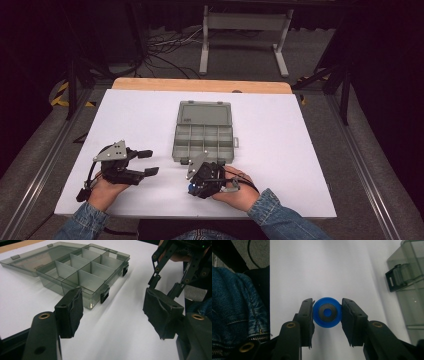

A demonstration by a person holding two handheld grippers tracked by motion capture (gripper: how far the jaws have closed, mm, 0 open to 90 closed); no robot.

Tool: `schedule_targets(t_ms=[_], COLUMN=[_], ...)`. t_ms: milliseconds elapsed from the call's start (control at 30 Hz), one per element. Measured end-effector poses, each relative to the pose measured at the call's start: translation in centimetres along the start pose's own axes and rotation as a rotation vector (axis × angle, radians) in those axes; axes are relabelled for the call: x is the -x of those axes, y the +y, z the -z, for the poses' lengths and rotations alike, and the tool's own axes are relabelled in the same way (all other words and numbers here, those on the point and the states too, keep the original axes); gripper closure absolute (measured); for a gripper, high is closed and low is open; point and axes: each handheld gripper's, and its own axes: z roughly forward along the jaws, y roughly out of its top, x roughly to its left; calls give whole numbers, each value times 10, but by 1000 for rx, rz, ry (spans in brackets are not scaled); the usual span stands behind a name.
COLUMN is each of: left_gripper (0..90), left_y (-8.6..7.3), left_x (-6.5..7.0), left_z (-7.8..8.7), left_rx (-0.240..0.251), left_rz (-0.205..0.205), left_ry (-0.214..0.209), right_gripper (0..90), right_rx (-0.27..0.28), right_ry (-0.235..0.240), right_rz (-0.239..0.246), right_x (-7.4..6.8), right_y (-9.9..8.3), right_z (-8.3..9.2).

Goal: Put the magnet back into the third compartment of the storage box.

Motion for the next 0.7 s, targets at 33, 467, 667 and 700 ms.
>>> schedule_targets(t_ms=[33, 467, 667, 700], left_gripper=[330, 329, 328, 328], left_y=[0, 0, 0, 0], left_x=[0, 0, 0, 0], left_z=[0, 1, 1, 1], left_rx=[0, 0, 0, 1], left_rz=[0, -1, -1, 0], left_ry=[0, 2, 0, -1], right_gripper=[629, 630, 630, 630], right_rx=[1, 37, 46, 47], right_ry=[0, -40, -53, -55], right_rz=[-3, -11, -15, -17], right_x=[0, 11, 14, 15], right_y=[0, 6, 8, 8], right_z=[1, 28, 37, 38])
